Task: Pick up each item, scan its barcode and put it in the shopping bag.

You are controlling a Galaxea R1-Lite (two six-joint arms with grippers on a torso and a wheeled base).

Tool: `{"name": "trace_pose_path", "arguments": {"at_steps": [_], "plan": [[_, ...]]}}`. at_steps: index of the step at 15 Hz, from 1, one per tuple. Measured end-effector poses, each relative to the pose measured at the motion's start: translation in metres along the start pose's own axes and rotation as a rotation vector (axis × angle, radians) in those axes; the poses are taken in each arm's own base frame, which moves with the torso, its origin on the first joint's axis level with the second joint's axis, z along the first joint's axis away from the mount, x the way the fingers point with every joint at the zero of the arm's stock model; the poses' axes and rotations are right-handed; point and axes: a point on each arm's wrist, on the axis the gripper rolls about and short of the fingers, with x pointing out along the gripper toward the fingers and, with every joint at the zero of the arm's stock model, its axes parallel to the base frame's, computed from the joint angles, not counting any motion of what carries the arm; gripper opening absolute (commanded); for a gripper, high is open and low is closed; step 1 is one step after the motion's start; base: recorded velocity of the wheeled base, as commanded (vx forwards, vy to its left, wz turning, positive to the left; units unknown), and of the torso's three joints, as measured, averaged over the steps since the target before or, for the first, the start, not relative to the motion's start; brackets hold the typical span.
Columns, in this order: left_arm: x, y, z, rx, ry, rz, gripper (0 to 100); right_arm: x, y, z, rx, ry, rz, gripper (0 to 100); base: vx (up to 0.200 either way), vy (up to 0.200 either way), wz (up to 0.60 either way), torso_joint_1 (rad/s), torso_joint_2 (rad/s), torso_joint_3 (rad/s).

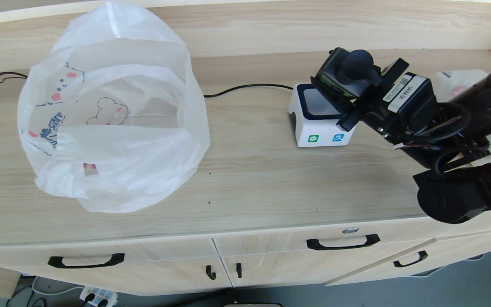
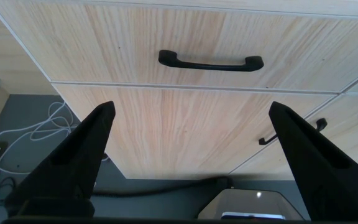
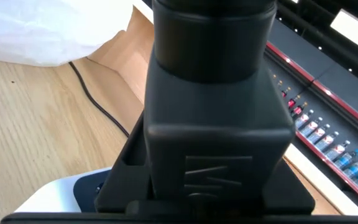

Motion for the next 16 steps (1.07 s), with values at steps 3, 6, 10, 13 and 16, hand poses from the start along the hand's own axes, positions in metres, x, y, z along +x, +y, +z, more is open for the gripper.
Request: {"name": "trace_pose_path", "arguments": {"at_steps": [3, 6, 10, 13, 16], "plan": [[0.0, 0.0, 0.0, 0.0, 0.0, 0.0, 100, -0.004, 0.006, 0.002, 0.014, 0.007, 0.001, 0, 0.0, 0.0, 0.0, 0.0, 0.0, 0.0], [0.0, 0.0, 0.0, 0.0, 0.0, 0.0, 100, -0.004, 0.015, 0.006, 0.034, 0.01, 0.013, 0, 0.0, 0.0, 0.0, 0.0, 0.0, 0.0], [0.0, 0.0, 0.0, 0.0, 0.0, 0.0, 100, 0.002, 0.032, 0.038, 0.161, 0.086, -0.077, 0, 0.0, 0.0, 0.0, 0.0, 0.0, 0.0], [0.0, 0.0, 0.0, 0.0, 0.0, 0.0, 100, 0.001, 0.044, 0.081, 0.338, 0.131, -0.156, 0, 0.0, 0.0, 0.0, 0.0, 0.0, 0.0], [0.0, 0.0, 0.0, 0.0, 0.0, 0.0, 100, -0.014, 0.056, 0.114, 0.439, 0.167, -0.156, 0, 0.0, 0.0, 0.0, 0.0, 0.0, 0.0]]}}
